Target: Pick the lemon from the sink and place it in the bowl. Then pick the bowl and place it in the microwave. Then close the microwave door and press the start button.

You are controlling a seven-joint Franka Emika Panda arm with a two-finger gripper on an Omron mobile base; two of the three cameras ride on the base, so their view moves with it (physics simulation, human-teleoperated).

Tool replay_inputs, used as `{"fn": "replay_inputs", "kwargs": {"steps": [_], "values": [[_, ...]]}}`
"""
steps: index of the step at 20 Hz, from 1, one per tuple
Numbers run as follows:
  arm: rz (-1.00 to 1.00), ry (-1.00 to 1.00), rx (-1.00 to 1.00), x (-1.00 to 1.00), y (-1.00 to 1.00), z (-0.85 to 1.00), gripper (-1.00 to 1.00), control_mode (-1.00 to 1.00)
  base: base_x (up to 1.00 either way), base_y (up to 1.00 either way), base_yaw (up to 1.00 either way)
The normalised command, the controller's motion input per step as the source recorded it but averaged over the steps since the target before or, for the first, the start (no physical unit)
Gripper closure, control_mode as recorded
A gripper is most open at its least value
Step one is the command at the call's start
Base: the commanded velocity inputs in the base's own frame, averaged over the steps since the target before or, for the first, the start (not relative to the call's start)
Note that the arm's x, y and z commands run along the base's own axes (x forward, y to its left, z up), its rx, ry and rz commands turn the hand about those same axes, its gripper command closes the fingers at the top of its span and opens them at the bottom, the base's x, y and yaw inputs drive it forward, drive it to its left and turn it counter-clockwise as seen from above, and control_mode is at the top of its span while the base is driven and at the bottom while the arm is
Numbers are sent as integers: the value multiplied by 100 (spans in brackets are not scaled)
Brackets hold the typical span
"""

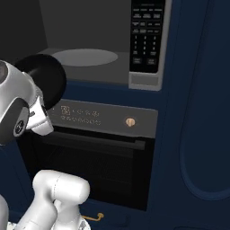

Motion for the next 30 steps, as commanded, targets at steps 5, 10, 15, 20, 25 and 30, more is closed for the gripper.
{"fn": "replay_inputs", "kwargs": {"steps": [5,10,15,20,25,30], "values": [[-19,4,26,0,-32,56,100,-100,0,0,0],[-20,4,16,7,-14,34,100,-100,0,0,0],[-16,1,10,35,-4,15,100,-100,0,0,0],[-2,0,11,71,0,1,100,-100,0,0,0],[0,0,9,72,0,0,100,-100,0,0,0],[0,1,4,72,0,3,100,-100,0,0,0]]}}
